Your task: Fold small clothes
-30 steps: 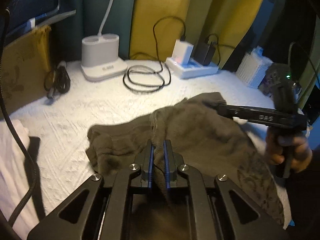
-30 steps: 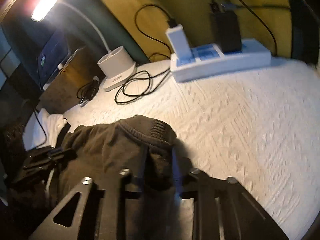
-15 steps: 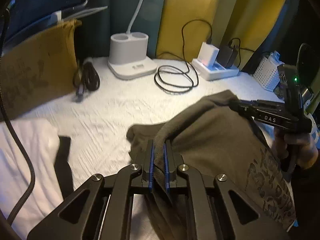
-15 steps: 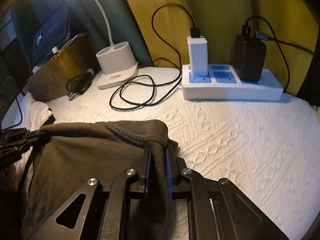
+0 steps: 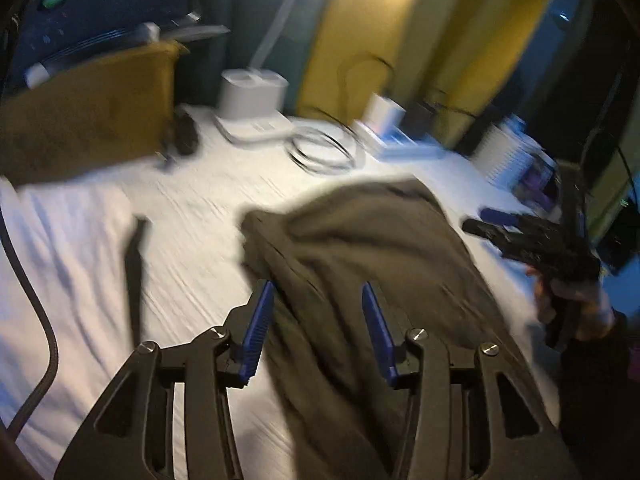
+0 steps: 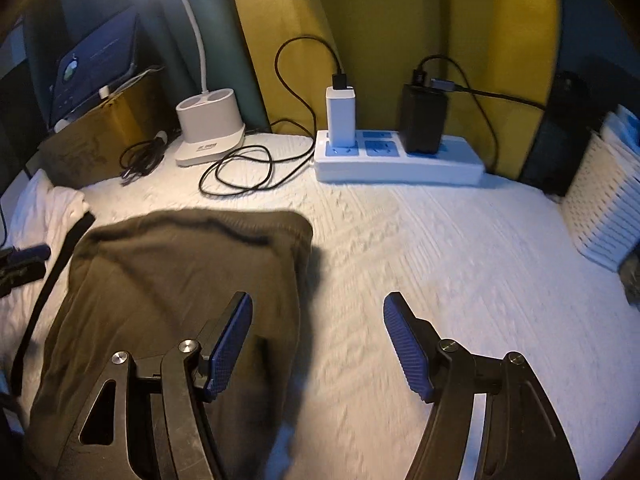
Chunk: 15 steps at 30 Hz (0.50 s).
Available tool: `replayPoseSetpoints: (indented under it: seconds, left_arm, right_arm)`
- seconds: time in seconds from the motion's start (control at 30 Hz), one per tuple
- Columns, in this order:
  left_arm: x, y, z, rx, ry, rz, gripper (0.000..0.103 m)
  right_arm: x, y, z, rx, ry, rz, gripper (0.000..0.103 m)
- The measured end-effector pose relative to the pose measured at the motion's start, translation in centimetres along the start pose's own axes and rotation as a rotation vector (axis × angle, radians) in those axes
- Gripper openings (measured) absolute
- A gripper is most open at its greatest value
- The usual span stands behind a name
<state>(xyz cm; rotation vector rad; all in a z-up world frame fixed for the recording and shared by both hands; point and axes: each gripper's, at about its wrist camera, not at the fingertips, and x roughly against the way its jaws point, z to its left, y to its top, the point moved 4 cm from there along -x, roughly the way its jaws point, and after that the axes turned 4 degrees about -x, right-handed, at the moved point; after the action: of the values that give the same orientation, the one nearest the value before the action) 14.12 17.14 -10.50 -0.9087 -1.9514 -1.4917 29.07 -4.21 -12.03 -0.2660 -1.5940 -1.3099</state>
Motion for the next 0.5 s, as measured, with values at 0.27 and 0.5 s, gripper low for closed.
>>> replayPoseSetpoints:
  seconds: [0.27,0.5]
  left_arm:
    - [0.4,-4.3,-3.4,-0.019,-0.085,0.061,0.046]
    - [1.3,-7.0,-6.3,-0.139,-0.125,0.057,0.039]
  right_arm:
    - [3.8,-4.7,1.5,0.008,-0.003,0.007,0.07]
    - [6.2,-9.8,3.4,0.024,0.036,0.013,0.07]
